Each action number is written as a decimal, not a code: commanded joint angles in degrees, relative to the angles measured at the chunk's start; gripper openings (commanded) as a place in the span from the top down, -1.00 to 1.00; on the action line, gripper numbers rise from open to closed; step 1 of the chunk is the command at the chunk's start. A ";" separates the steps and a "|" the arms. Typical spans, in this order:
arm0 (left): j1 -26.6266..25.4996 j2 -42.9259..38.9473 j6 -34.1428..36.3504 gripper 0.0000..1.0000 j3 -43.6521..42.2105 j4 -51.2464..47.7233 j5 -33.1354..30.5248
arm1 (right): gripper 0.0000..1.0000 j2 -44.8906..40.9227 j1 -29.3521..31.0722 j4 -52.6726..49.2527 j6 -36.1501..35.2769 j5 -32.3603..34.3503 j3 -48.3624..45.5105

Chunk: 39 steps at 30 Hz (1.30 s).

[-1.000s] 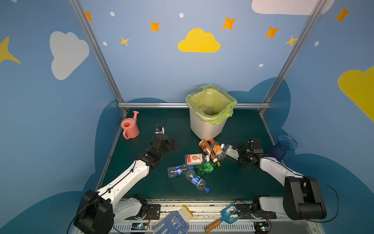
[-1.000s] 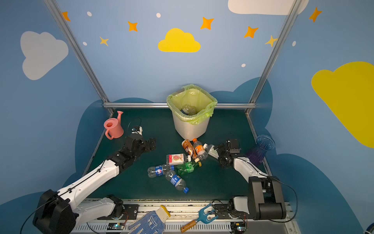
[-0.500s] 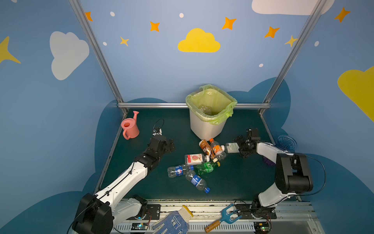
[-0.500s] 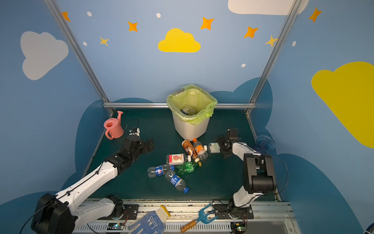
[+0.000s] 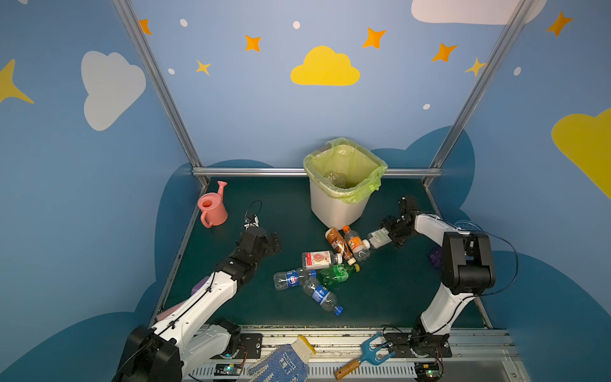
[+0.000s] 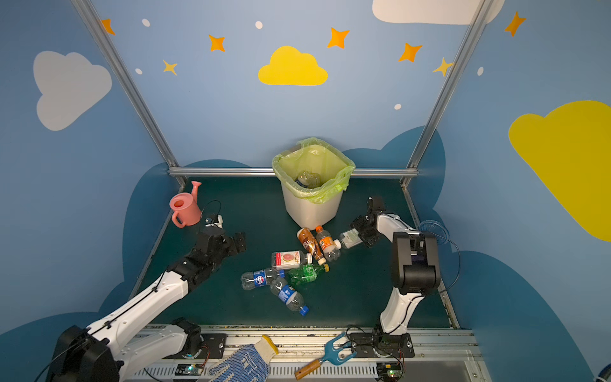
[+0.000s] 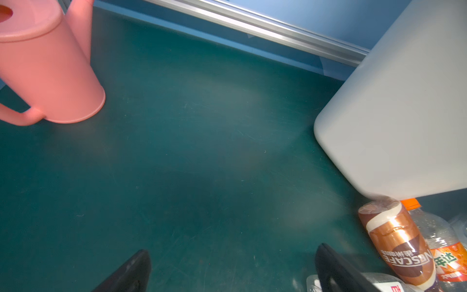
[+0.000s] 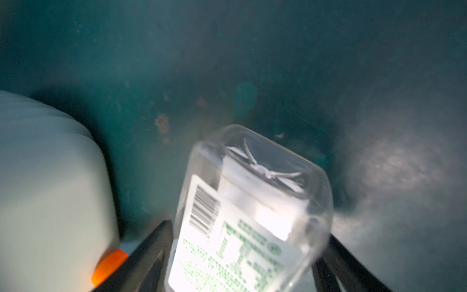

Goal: Throw the plastic bottles in the bin
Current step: 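Lower the left gripper while the right gripper reaches for the square barcode-label bottle, then close the right gripper on the square barcode-label bottle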

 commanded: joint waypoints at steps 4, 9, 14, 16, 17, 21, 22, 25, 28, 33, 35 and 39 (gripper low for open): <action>1.13 -1.38 -0.73 -1.00 -0.94 0.50 0.37 | -0.32 5.81 -0.43 -8.39 -7.39 1.75 5.90; 1.56 -2.37 -1.00 -1.00 -1.53 0.57 0.64 | -0.34 7.43 -0.87 -10.41 -11.82 4.96 8.49; 1.76 -2.32 -1.03 -1.00 -1.65 0.75 1.26 | -0.57 7.56 -1.84 -11.49 -13.89 5.42 8.90; 1.80 -2.31 -1.09 -1.00 -1.63 0.74 1.43 | -0.67 6.58 -1.65 -11.88 -14.15 5.39 9.09; 1.83 -2.14 -1.16 -1.00 -1.69 0.83 1.43 | -0.73 5.82 -1.42 -12.06 -14.24 6.17 9.15; 1.87 -1.80 -1.44 -1.00 -1.84 1.25 1.78 | -0.84 4.65 -1.03 -13.00 -13.72 6.31 9.98; 1.88 -1.69 -1.45 -1.00 -1.89 1.34 1.89 | -0.86 4.68 -0.94 -13.11 -13.42 5.90 10.08; 1.94 -1.45 -1.62 -1.00 -1.98 1.27 1.96 | -0.90 4.33 -0.02 -12.83 -12.18 4.97 9.85; 2.02 -1.65 -1.44 -1.00 -2.07 1.11 1.80 | -0.91 3.32 0.49 -12.23 -10.86 4.63 9.41; 2.15 -2.03 -1.47 -1.00 -2.52 1.34 1.78 | -0.90 0.53 0.44 -11.90 -9.80 5.50 8.84; 2.20 -1.95 -1.61 -1.00 -2.68 1.53 1.88 | -0.90 -0.53 0.32 -11.68 -9.52 5.38 8.67; 2.24 -1.48 -1.75 -1.00 -2.85 1.97 2.26 | -0.90 -0.44 0.75 -11.96 -9.43 5.20 9.84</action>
